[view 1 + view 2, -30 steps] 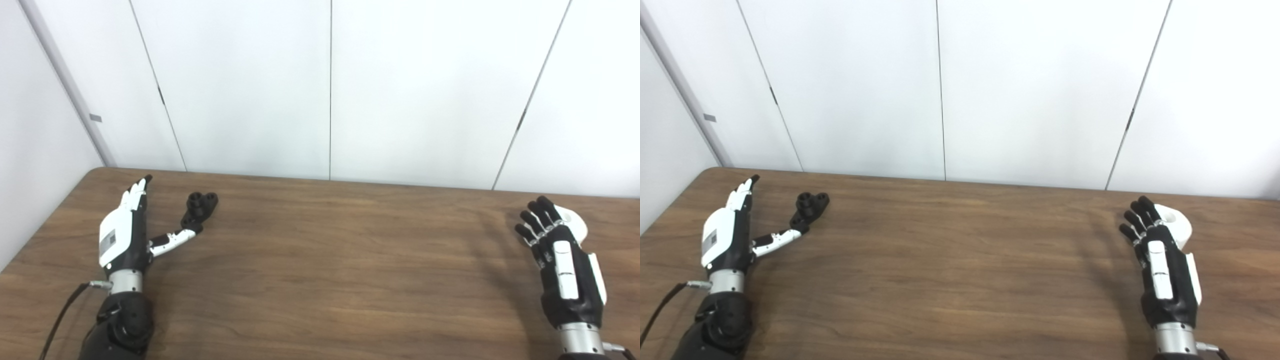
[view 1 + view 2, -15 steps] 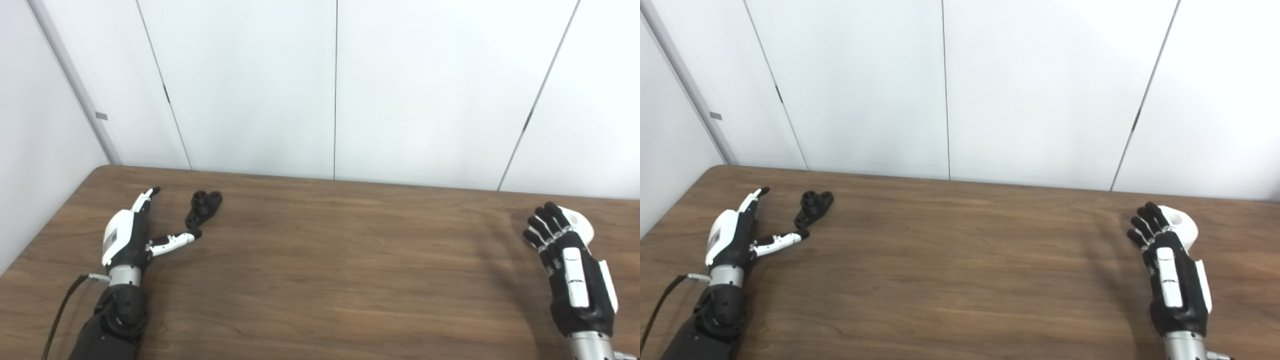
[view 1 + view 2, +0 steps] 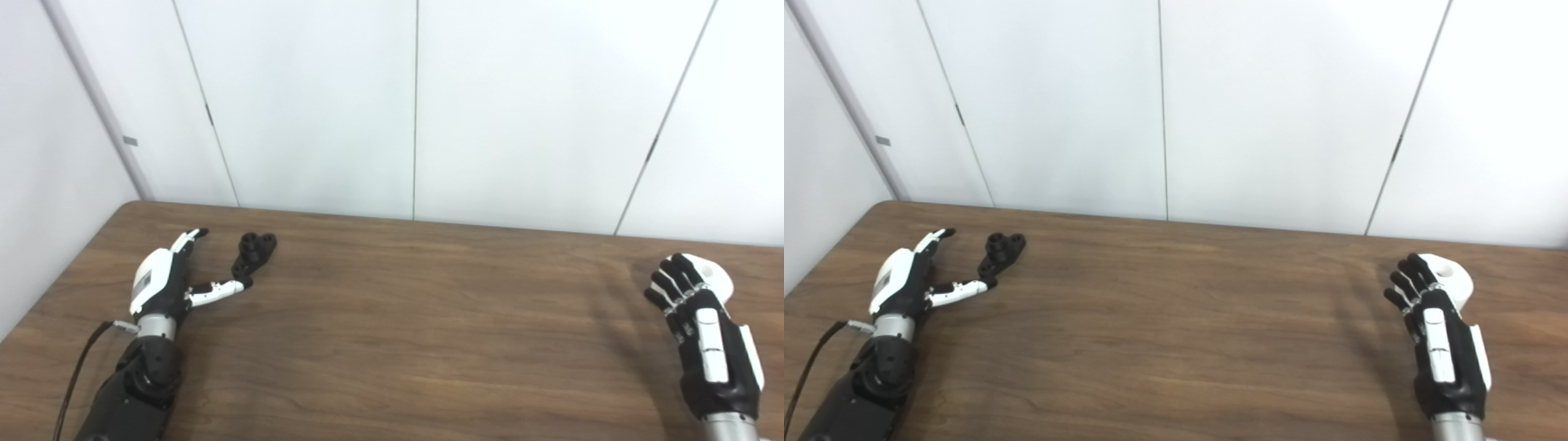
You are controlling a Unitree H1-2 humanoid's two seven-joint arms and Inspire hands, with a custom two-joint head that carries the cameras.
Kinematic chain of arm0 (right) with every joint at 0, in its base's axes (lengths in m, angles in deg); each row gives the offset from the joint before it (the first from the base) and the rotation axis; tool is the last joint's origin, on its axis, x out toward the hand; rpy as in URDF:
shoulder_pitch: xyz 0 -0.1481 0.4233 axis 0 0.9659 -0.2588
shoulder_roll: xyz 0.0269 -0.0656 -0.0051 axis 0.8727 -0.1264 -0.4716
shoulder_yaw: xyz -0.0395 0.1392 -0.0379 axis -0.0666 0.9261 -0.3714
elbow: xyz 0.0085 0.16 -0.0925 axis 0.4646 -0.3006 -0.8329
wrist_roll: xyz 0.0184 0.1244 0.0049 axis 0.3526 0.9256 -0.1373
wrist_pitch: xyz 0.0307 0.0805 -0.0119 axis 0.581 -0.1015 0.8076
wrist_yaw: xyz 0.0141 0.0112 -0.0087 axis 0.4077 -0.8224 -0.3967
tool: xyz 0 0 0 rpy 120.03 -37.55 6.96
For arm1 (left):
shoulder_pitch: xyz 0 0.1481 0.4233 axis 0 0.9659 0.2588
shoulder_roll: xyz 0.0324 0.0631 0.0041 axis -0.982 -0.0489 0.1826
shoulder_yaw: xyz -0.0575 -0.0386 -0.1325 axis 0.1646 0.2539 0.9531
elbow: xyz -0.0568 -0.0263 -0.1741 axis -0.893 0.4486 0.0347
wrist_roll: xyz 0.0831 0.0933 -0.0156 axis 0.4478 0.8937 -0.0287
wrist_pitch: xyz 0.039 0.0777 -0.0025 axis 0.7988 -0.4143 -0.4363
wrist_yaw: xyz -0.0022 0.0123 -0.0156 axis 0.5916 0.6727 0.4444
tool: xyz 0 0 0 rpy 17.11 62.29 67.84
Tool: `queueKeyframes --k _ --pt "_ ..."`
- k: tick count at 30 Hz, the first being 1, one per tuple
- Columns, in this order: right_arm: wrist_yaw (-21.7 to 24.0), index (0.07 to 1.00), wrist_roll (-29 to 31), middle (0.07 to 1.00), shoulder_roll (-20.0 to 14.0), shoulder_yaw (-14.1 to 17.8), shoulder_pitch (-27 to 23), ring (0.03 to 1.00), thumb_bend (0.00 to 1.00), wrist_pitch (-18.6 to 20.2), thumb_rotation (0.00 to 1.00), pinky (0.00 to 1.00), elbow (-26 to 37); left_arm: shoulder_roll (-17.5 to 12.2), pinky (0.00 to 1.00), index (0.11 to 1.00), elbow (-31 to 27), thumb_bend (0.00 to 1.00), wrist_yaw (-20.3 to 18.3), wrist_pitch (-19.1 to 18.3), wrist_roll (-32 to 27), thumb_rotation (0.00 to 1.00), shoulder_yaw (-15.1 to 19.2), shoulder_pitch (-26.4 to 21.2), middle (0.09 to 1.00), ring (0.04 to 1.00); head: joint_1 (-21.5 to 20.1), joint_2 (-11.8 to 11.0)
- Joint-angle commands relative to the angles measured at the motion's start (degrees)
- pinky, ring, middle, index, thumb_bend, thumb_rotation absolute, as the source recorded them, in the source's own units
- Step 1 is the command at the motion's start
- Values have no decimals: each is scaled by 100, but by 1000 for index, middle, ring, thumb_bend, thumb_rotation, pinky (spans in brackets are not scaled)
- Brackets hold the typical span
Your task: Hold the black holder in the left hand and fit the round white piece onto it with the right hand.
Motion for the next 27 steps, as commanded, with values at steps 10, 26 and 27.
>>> queueKeyframes --k 10,26,27 --pt "27 867 -29 882 34 -11 219 873 336 7 792 828 -1 -42 838 851 -40 1000 -265 -100 21 343 -283 -223 934 930 0 61" --pt "39 866 -30 885 58 -16 258 878 347 61 789 841 75 105 772 809 -12 1000 -285 9 -158 322 -333 -330 924 881 33 100" --pt "32 866 -26 885 60 -12 264 878 347 78 789 841 94 107 772 809 -51 1000 -303 -27 -154 322 -340 -326 924 881 33 100"
